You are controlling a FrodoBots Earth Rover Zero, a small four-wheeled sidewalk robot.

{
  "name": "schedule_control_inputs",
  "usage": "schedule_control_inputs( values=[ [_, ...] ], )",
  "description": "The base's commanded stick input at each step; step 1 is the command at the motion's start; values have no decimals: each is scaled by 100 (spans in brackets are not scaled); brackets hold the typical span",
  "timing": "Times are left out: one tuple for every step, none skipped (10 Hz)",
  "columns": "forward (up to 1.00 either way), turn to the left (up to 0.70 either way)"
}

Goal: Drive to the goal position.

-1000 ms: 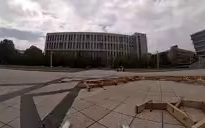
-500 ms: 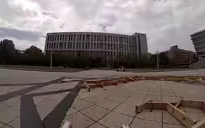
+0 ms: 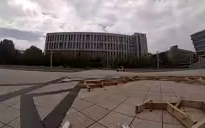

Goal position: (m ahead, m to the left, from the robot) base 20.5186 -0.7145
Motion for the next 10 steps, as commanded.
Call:
schedule_control_inputs(
  values=[
    [6,0],
    [6,1],
    [6,0],
    [6,0],
    [6,1],
    [6,0],
    [6,1],
    [6,1],
    [6,0],
    [6,0]
  ],
)
